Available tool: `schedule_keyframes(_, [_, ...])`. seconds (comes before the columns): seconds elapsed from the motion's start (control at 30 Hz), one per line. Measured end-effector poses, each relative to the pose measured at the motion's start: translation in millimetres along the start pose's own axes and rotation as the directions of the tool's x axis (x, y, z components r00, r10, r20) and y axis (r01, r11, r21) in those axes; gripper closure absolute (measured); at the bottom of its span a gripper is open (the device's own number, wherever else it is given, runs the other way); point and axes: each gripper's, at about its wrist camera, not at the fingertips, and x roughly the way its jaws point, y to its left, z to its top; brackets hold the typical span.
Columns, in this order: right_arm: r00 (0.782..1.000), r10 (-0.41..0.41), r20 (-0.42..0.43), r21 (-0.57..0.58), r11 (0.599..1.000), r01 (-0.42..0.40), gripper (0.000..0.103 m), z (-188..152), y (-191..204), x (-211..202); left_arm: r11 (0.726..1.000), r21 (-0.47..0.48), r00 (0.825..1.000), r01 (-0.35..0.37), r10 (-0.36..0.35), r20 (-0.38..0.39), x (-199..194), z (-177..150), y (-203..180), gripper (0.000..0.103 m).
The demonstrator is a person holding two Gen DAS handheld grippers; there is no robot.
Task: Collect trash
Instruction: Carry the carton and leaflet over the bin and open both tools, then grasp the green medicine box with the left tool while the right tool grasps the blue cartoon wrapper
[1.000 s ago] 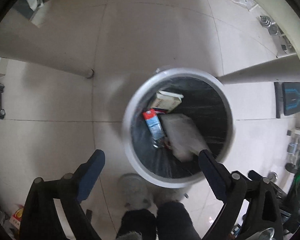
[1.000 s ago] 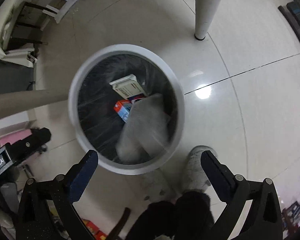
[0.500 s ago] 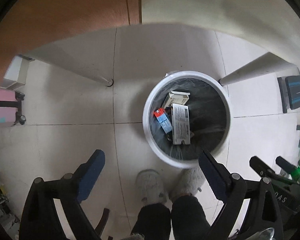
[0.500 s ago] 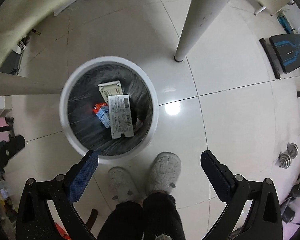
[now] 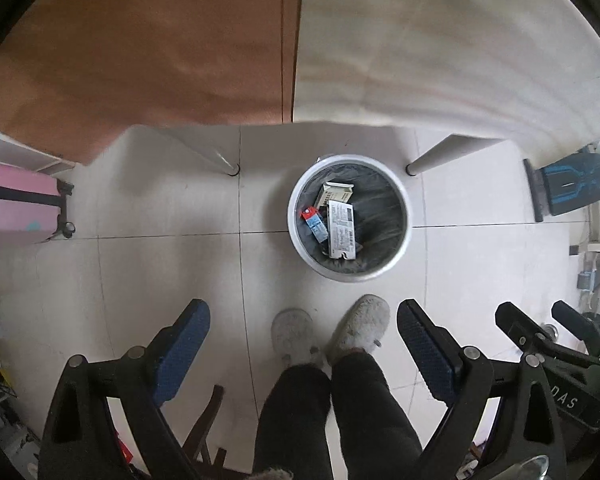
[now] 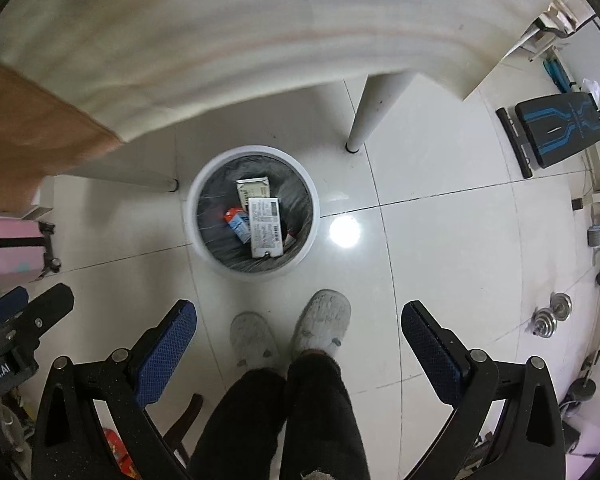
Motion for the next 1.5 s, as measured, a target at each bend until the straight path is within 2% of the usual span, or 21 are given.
schedule_keyframes(0.37, [0.996,0.064,0.069,0.038,0.997,-0.067,0.000,-16,12,-168,0.999,0.021,0.995,0.034,-0.036,0.096,-134,-9,-2,0.007])
schedule_keyframes(0.5, [0.987,0.102,0.127,0.061,0.992,-0.110,0.000,-3,13,-222,0.999,0.029,0.987,0.039,-0.043,0.154,-174,13,-8,0.007])
schedule_keyframes(0.67, [0.975,0.109,0.194,0.077,0.989,-0.126,0.000,38,3,-276,0.997,0.070,0.965,0.023,-0.040,0.259,-222,68,-22,0.007])
schedule_keyframes(0.9, [0.969,0.114,0.221,0.123,0.982,-0.144,0.000,140,-31,-309,0.997,0.077,0.939,-0.026,-0.002,0.344,-260,184,-43,0.007])
schedule_keyframes(1.0, [0.967,0.124,0.224,0.119,0.981,-0.153,0.000,205,-46,-310,0.997,0.072,0.940,-0.024,-0.002,0.341,-264,245,-57,0.007])
schedule_keyframes(1.17, [0.969,0.147,0.199,0.095,0.981,-0.168,0.000,323,-64,-294,0.997,0.079,0.953,-0.003,-0.022,0.303,-259,343,-85,0.007])
schedule_keyframes(1.23, [0.971,0.156,0.179,0.090,0.980,-0.175,0.000,370,-71,-287,0.996,0.092,0.964,0.002,-0.027,0.265,-248,376,-97,0.007])
schedule_keyframes(1.33, [0.975,0.174,0.139,0.067,0.981,-0.185,0.000,446,-76,-271,0.993,0.114,0.980,0.006,-0.028,0.196,-224,418,-114,0.007])
schedule_keyframes(1.5, [0.980,0.174,0.098,0.022,0.984,-0.177,0.000,542,-79,-240,0.989,0.145,0.996,-0.010,-0.002,0.084,-179,473,-137,0.007])
